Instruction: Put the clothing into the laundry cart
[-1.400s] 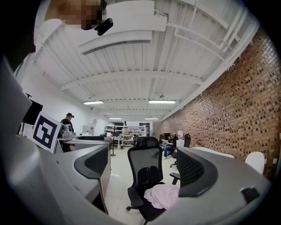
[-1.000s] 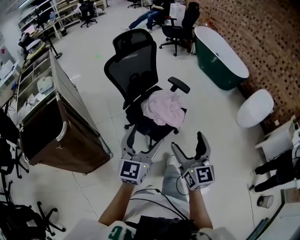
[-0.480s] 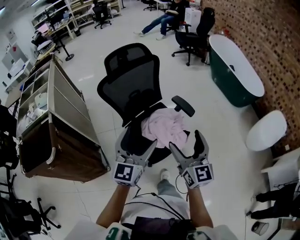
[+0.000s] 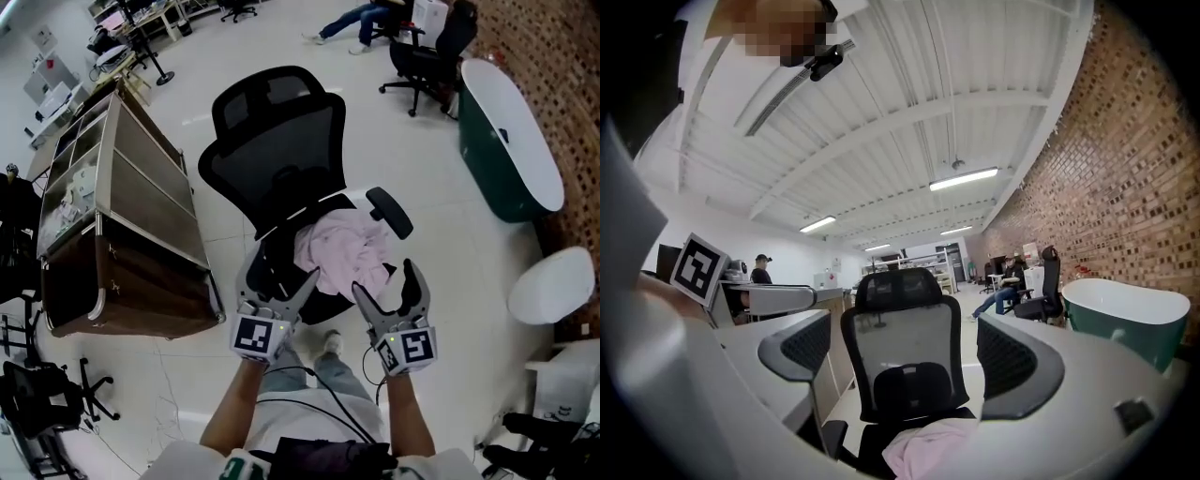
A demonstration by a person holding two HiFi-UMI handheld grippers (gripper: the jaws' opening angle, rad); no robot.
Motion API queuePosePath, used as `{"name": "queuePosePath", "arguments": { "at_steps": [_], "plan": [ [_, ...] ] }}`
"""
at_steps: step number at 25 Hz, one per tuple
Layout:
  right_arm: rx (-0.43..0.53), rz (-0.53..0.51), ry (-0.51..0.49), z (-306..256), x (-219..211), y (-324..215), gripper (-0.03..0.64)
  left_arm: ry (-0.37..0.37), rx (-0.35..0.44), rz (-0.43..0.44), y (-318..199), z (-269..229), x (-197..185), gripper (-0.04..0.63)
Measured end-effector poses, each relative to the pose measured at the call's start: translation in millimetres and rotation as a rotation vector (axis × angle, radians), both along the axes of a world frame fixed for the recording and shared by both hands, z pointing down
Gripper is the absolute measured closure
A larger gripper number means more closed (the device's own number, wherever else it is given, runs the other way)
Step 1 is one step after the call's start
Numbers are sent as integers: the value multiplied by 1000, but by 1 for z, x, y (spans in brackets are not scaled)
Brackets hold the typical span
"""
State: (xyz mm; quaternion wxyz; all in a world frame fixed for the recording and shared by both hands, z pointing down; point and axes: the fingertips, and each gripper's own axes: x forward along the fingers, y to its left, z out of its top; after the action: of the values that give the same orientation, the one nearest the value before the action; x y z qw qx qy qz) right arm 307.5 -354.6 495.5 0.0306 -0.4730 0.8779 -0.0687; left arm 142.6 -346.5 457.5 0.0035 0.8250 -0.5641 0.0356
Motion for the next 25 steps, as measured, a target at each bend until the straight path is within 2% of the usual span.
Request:
{"name": "queuePosePath", "arguments": {
  "at_steps": [5,9,12,16,19,21,25],
  "plan": [
    [-26,-25,-30,25,-9,-20,115,-80,-53,17,-15,40,-9,156],
    [-105,-94,57,76,-25,-31,115,-22,-171,24,-29,75,-11,156],
    [-217,-136,126,135,-30,-40,114,11,-255,50,-38,112,-8,156],
    [-363,-199,242,228,-42,-59,114,10,-303,78,-58,162,-14,155],
    [-453,-278,315,294,-49,-74,111,-40,-361,131,-57,210,-18,152],
    [-505,-325,368,333,-58,-95,81,-66,-395,148,-61,236,-22,152],
    [-639,-346,458,432,-70,-136,73,8,-445,96,-88,268,-28,152]
  ]
}}
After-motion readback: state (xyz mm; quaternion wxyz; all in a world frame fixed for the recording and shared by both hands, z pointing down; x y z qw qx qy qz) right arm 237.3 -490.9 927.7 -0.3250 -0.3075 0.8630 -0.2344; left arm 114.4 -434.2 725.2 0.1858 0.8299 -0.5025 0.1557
